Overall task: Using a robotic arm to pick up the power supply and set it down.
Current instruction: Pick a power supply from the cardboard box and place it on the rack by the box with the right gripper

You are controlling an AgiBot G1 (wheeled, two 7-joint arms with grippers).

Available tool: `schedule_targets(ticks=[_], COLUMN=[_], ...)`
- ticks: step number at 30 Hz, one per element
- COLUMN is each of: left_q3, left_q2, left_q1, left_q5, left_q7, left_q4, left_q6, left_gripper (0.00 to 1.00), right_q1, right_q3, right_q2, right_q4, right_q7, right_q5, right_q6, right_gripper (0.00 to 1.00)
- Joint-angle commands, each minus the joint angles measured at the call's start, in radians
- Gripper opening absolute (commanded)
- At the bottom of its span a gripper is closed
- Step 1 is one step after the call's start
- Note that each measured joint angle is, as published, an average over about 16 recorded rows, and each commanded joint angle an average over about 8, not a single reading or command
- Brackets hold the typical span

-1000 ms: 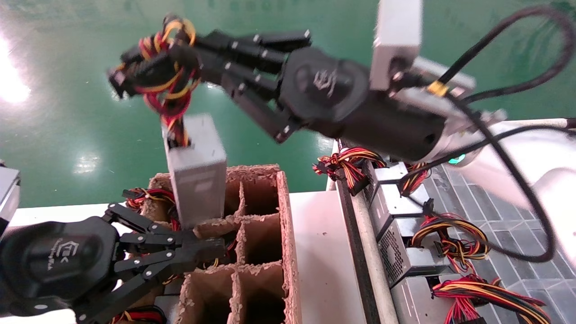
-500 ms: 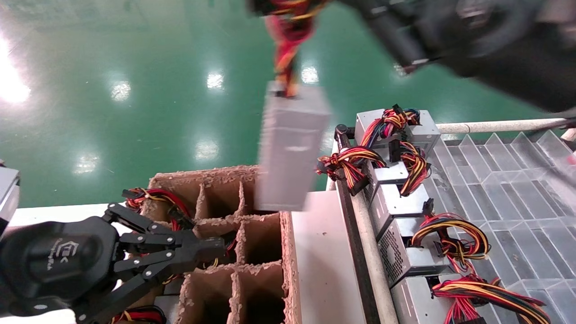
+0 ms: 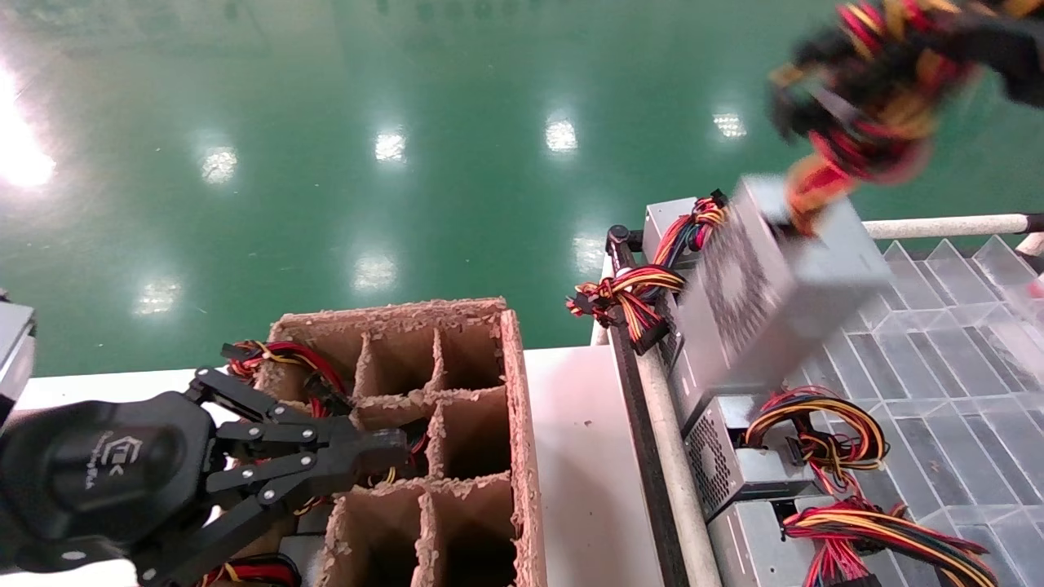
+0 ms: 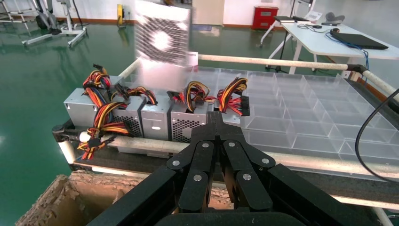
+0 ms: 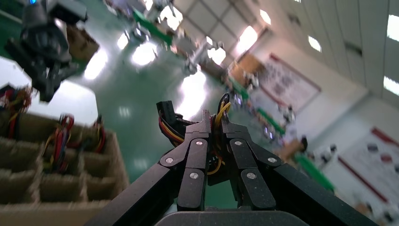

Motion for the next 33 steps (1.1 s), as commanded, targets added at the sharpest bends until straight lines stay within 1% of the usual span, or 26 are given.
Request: schedule_targets(ticks=[1, 5, 10, 14, 18, 22, 27, 30, 33], left_q3=[0.000, 0.000, 0.000, 0.000, 0.000, 0.000, 0.000, 0.000, 0.000], left_q2=[0.000, 0.000, 0.000, 0.000, 0.000, 0.000, 0.000, 0.000, 0.000], left_q1=[0.000, 0.000, 0.000, 0.000, 0.000, 0.000, 0.000, 0.000, 0.000], left_q5=[0.000, 0.000, 0.000, 0.000, 0.000, 0.000, 0.000, 0.000, 0.000], left_q7=[0.000, 0.000, 0.000, 0.000, 0.000, 0.000, 0.000, 0.000, 0.000], left_q4=[0.000, 0.000, 0.000, 0.000, 0.000, 0.000, 0.000, 0.000, 0.000], left_q6=[0.000, 0.000, 0.000, 0.000, 0.000, 0.000, 0.000, 0.000, 0.000], left_gripper=[0.00, 0.00, 0.00, 0.00, 0.00, 0.00, 0.00, 0.00, 0.00], right_q1=[-0.047, -0.126, -0.198, -0.232, -0.254, -0.279, -0.320, -0.353, -0.385], right_q3=[0.007, -0.014, -0.068, -0.130, -0.203, -0.284, -0.376, -0.416, -0.445], right_q2=[0.085, 0.189, 0.283, 0.337, 0.364, 0.358, 0.298, 0.252, 0.210], right_q4=[0.057, 0.094, 0.104, 0.095, 0.083, 0.071, 0.056, 0.056, 0.061], right_q7=[0.008, -0.031, -0.112, -0.190, -0.274, -0.361, -0.498, -0.580, -0.633], right_q5=[0.027, 0.116, 0.235, 0.333, 0.432, 0.545, 0.732, 0.835, 0.898], right_q6=[0.019, 0.051, 0.086, 0.111, 0.145, 0.204, 0.289, 0.310, 0.311], right_gripper=[0.00, 0.00, 0.00, 0.00, 0.00, 0.00, 0.00, 0.00, 0.00])
